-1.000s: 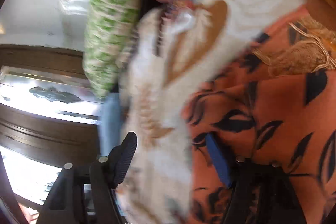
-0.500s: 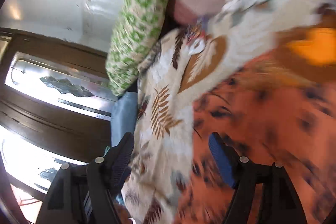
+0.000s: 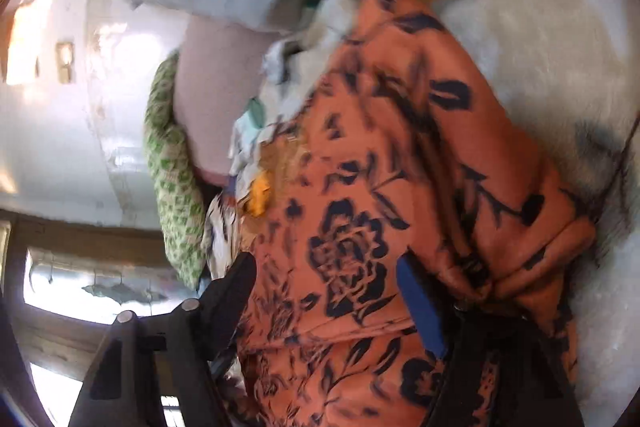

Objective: Fold small clothes

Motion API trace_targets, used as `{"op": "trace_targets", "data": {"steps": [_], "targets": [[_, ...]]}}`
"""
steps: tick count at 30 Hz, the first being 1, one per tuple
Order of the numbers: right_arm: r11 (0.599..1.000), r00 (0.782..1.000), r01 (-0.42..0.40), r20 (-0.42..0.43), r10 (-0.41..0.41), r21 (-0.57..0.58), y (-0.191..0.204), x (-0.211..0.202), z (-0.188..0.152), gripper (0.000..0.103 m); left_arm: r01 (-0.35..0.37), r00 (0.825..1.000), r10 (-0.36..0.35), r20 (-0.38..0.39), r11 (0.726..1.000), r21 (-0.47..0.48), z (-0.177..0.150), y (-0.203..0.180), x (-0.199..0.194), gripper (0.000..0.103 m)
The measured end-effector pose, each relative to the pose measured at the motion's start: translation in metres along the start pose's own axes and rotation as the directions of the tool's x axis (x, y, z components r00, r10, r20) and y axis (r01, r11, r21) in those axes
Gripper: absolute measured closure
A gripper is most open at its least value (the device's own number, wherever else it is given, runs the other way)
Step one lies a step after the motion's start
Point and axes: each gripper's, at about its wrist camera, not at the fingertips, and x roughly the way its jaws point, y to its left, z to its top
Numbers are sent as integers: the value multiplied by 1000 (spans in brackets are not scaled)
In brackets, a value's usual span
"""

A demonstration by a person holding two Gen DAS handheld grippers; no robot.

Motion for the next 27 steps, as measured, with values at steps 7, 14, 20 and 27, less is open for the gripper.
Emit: {"op": "trace_targets", "data": {"steps": [7,14,20,27], "targets": [[994,996,85,-12,-86,-62,-7,-7,4,19,-49,998,49,-27,999,-19,3,-1,3,9],[977,996,16,90,3,-214,59,-97,-27,20,122,983,-118,139,992,-20,-12,16,-109,9],[863,993,103,103,-60,-495,95,-216,-137,20,213,918,-184,352,976,-45,-92,64,-233,9],[845,964,231,-5,-266,-482,20,-236,-229,20,292,944,-263,198,947,-135,-180,107,-235,8]]}}
